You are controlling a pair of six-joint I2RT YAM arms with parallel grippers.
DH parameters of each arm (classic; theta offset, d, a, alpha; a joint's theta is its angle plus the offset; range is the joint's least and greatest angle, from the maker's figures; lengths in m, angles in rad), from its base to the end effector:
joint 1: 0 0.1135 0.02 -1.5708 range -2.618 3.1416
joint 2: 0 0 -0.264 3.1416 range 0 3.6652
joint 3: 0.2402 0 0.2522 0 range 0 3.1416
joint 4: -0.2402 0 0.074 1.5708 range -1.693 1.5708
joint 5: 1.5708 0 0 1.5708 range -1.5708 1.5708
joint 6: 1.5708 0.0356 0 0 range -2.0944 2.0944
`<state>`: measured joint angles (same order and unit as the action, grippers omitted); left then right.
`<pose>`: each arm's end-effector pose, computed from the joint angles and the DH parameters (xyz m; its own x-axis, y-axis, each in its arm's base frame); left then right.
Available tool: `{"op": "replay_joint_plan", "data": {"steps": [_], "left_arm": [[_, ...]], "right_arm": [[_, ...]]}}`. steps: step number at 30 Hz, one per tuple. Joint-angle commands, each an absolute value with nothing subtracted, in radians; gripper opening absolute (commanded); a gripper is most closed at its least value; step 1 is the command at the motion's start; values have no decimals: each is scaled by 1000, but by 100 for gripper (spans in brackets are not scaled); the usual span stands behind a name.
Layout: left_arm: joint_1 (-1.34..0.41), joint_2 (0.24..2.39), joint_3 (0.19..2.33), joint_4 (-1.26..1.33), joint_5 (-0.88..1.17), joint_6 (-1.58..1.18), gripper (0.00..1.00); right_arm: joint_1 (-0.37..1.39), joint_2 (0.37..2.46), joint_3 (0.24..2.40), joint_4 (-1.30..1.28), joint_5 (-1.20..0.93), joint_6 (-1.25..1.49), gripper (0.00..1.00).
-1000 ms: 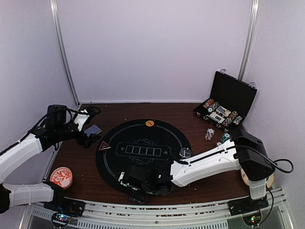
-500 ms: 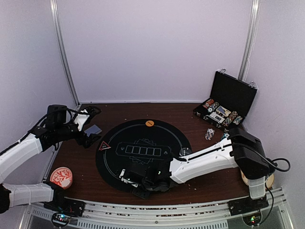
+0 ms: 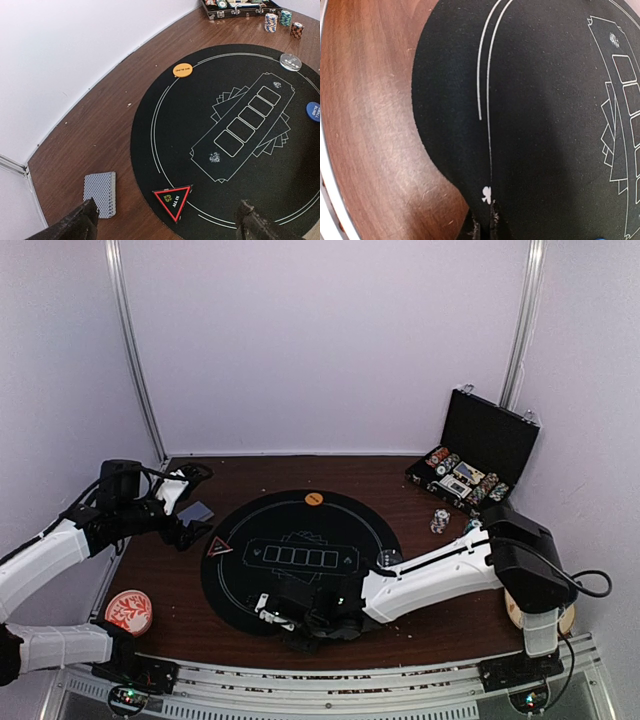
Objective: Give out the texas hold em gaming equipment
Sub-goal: Move the poker table mat to the center of the board.
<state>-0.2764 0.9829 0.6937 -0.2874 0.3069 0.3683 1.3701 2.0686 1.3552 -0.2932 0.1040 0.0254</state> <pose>0.2048 -0.0693 0.2620 -0.3079 0.4441 -0.8414 0.6588 0.7375 0.1482 0.0892 0.4197 0.1381 -0.1929 -0.8214 -0.5368 -0.9590 0.2736 -0.0741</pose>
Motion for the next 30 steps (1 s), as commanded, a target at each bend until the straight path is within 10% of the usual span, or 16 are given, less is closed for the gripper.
{"op": "replay_joint_plan", "data": {"steps": [1, 8, 21, 30], "left_arm": [[-272, 984, 692, -262, 314, 378, 98], [-273, 987, 692, -261, 314, 379, 98], [-273, 995, 692, -261, 313, 380, 98], [-272, 994, 692, -261, 313, 380, 98]], "right_arm": [[1409, 2022, 1298, -377, -2, 9, 0], [1450, 2010, 1286, -379, -54, 0, 2], [1454, 1931, 1256, -373, -1, 2, 54], [1454, 1902, 1256, -354, 144, 26, 57]]}}
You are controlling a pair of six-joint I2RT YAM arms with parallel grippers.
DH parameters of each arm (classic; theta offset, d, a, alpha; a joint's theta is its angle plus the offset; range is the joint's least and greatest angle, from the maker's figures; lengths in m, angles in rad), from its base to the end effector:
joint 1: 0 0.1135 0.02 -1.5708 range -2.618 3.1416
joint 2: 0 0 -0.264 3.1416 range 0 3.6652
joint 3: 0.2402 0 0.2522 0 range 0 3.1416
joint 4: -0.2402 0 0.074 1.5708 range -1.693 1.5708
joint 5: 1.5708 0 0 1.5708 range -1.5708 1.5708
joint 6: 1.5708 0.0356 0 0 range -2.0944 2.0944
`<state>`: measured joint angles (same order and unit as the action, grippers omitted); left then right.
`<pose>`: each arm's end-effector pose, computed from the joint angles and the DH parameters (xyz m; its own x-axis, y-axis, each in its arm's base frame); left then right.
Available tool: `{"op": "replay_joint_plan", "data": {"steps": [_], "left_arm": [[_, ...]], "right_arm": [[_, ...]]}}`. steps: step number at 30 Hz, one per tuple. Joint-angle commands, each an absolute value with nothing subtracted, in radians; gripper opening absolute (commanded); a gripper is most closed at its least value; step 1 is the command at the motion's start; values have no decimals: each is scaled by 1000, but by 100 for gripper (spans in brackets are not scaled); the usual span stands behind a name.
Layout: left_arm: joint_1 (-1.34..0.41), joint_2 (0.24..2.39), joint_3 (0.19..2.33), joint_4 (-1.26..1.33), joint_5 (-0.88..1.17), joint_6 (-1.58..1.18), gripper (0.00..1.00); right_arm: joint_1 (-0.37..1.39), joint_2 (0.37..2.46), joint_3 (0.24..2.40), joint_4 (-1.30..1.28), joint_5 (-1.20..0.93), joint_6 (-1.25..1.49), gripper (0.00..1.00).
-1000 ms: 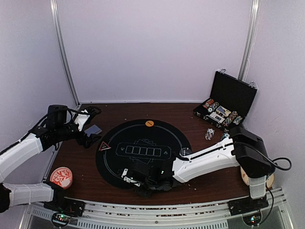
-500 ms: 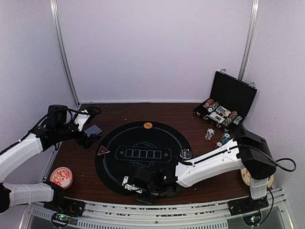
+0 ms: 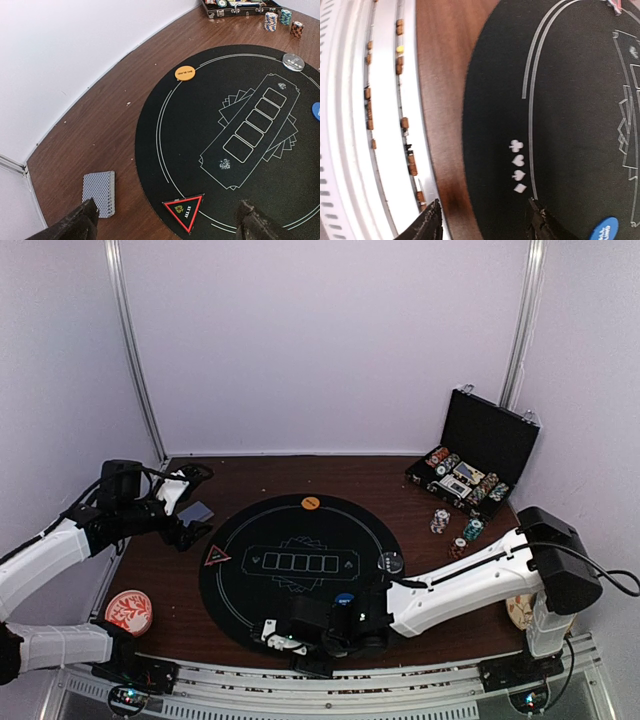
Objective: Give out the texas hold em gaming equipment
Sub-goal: Move the poker table mat to the center of the board, then pick up the small blind button from the poker table mat.
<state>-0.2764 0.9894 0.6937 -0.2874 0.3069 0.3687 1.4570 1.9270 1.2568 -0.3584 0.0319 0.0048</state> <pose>0.2058 -0.0695 0.2607 -0.3129 0.4459 -0.8386 0.6599 0.7371 0.1457 0.0463 0.3951 0.1619 -0.1020 -0.8504 -0.5161 -0.9907 0.1339 -0.0248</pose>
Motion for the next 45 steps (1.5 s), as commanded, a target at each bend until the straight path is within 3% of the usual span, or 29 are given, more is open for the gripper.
{"op": "replay_joint_plan", "data": {"steps": [1, 11, 14, 20, 39, 45], "left_arm": [[-272, 995, 692, -261, 313, 380, 98], [-272, 988, 690, -261, 316, 380, 98], [-273, 993, 691, -261, 316, 380, 98], [-272, 993, 690, -261, 314, 380, 98], [-272, 1006, 688, -252, 302, 380, 98], [-272, 1005, 688, -253, 303, 380, 98]], "right_arm": [[1453, 1908, 1261, -353, 174, 37, 57], [1377, 1872, 1201, -318, 439, 276, 75], [1343, 1866, 1180, -336, 477, 356, 82], [1261, 1836, 1103, -308, 460, 450, 86], [1214, 1801, 969, -209, 247, 558, 78], [1250, 1822, 983, -226, 237, 583, 72]]}}
